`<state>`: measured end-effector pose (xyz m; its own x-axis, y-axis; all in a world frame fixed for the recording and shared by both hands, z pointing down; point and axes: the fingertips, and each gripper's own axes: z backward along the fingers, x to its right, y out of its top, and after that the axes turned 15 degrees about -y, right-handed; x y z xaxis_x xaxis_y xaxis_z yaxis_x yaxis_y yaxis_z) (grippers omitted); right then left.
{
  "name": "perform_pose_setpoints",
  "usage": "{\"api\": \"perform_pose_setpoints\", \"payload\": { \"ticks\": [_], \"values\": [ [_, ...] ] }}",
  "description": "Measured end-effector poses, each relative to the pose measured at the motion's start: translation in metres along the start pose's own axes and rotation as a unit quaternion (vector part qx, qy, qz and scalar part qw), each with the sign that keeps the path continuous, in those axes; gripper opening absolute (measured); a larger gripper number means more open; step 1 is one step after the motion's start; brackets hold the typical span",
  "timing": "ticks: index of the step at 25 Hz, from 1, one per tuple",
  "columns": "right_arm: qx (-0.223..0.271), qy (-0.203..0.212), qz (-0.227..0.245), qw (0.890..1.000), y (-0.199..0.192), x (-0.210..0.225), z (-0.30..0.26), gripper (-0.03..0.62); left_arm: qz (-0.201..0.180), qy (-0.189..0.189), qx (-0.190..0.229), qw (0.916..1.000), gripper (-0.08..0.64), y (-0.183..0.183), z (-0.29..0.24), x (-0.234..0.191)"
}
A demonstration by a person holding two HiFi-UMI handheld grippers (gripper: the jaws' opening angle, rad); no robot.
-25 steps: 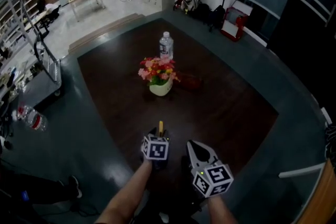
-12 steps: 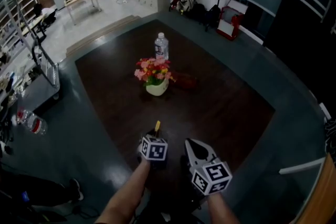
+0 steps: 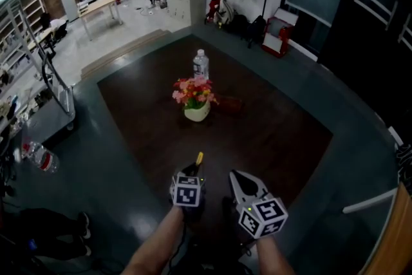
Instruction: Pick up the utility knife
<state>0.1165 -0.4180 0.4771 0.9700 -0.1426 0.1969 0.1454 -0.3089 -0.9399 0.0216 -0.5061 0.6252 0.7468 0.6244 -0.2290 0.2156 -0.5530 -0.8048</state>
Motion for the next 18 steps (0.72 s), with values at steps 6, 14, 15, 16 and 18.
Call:
{"api": "perform_pose_setpoints", "payload": {
  "ticks": [6,14,15,16,18],
  "values": [
    [0.044,-0.005,-0.01,0.999,0.02,-0.02,0.019,0.011,-0.018,-0.048,0.074,0.9959,0.067,0.04,0.05,0.031],
    [0.103,0.011,-0.008,0.995,0.053,-0.053,0.038,0.011,-0.033,-0.096,0.154,0.9828,0.067,0.08,0.117,0.06],
    [0.109,0.015,-0.006,0.994,0.056,-0.056,0.04,0.011,-0.033,-0.1,0.16,0.9814,0.068,0.084,0.124,0.063],
    [0.113,0.017,-0.004,0.993,0.058,-0.06,0.042,0.011,-0.033,-0.104,0.166,0.98,0.067,0.087,0.132,0.066],
    [0.12,0.021,-0.001,0.993,0.062,-0.066,0.048,0.011,-0.035,-0.11,0.18,0.9769,0.068,0.095,0.149,0.071]
  ]
}}
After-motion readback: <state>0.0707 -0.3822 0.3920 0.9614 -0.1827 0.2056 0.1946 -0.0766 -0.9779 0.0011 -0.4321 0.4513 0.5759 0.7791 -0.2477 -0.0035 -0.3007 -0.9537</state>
